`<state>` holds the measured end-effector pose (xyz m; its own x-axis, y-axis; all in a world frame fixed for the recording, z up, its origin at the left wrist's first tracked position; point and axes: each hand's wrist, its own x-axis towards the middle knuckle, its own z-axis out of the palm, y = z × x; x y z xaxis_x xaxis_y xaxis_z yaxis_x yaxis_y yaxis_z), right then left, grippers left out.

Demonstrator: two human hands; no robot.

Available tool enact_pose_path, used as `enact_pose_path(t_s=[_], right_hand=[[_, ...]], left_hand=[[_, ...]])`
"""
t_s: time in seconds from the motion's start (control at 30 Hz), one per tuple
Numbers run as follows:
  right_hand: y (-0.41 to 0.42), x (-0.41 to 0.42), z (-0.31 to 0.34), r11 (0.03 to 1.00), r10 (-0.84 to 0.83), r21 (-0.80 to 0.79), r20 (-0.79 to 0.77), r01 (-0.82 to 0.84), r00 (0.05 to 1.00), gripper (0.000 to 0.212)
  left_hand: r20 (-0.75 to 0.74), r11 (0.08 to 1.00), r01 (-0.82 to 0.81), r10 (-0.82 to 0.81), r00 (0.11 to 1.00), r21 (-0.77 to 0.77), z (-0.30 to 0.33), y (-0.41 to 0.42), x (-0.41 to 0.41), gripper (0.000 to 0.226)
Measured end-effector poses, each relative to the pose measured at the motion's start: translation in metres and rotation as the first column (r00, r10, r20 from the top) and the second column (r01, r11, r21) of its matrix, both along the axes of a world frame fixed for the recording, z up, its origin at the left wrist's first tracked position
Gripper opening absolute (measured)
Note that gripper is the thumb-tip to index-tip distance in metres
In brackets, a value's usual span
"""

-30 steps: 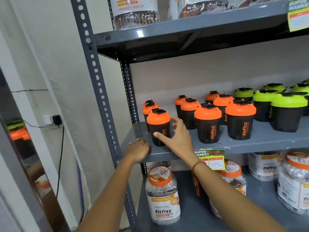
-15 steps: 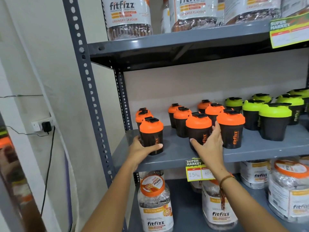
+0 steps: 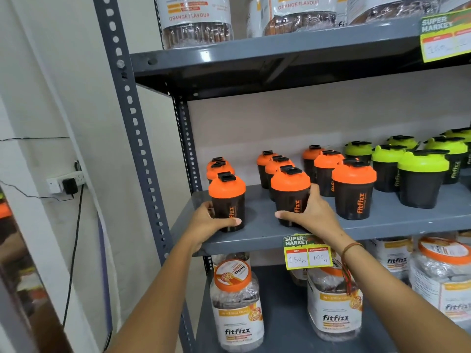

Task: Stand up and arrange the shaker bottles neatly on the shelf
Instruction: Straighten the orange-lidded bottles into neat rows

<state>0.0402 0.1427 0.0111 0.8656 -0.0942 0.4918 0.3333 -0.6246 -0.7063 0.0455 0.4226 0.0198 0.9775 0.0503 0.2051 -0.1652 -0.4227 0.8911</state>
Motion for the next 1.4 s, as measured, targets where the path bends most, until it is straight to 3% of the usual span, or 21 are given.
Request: enact_pose_path(t_s=[0.13,0.3,0.73,0.83,0.9,0.97,1.03,1.1,1.17,1.23,1.3,1.4], right_hand=[[-0.007,0.002,0.0,0.992,0.122,0.028,-0.043,-0.121,0.992,0.093],[-0.015,0.004,-0.001,0.976,0.211,0.076,-0.071,-0.205,0.975,0.074],[-0.016,0.007,-0.002,0.982,0.182,0.061,-0.049,-0.179,0.982,0.08],[-0.017,0.004,-0.002,0.983,0.172,0.066,-0.036,-0.169,0.984,0.092],[-0.017,0.002,-0.002,0.975,0.199,0.107,-0.011,-0.197,0.98,0.104],[-0.016,-0.004,-0.002,0.955,0.226,0.186,0.044,-0.23,0.973,0.102],[-0.014,-0.013,-0.005,0.943,0.192,0.24,0.172,-0.23,0.966,0.082],[-0.015,-0.026,-0.01,0.964,0.073,0.212,0.366,-0.16,0.928,0.06],[-0.025,-0.036,-0.011,0.979,-0.06,0.197,0.552,-0.061,0.832,0.046],[-0.044,-0.038,-0.008,0.972,-0.184,0.231,0.658,0.036,0.73,0.045],[-0.07,-0.033,-0.003,0.952,-0.279,0.289,0.673,0.104,0.685,0.057],[-0.108,-0.02,0.001,0.934,-0.321,0.314,0.531,0.169,0.784,0.089]], left_hand=[[-0.036,1.0,0.011,-0.012,0.999,-0.019,0.001,0.007,-0.003,0.083],[-0.021,0.999,0.015,-0.016,1.0,-0.046,0.0,0.006,-0.005,0.074],[-0.007,0.999,0.018,-0.019,1.0,-0.049,-0.002,0.002,-0.008,0.076],[0.048,0.997,0.037,-0.033,0.998,-0.073,0.0,-0.001,-0.016,0.095],[0.13,0.984,-0.01,0.034,0.991,-0.178,0.001,-0.007,-0.024,0.118],[0.232,0.954,-0.187,0.242,0.942,-0.233,-0.003,-0.02,-0.038,0.125],[0.433,0.91,-0.344,0.413,0.801,-0.232,-0.015,-0.038,-0.056,0.113],[0.668,0.913,-0.353,0.393,0.632,-0.203,-0.026,-0.063,-0.07,0.094],[0.794,0.958,-0.275,0.227,0.563,-0.078,-0.032,-0.094,-0.074,0.082],[0.776,0.963,-0.254,0.096,0.623,0.085,-0.033,-0.121,-0.07,0.078],[0.617,0.94,-0.289,0.12,0.778,0.182,-0.028,-0.139,-0.061,0.092],[0.281,0.93,-0.246,0.168,0.945,0.274,-0.016,-0.147,-0.038,0.114]])
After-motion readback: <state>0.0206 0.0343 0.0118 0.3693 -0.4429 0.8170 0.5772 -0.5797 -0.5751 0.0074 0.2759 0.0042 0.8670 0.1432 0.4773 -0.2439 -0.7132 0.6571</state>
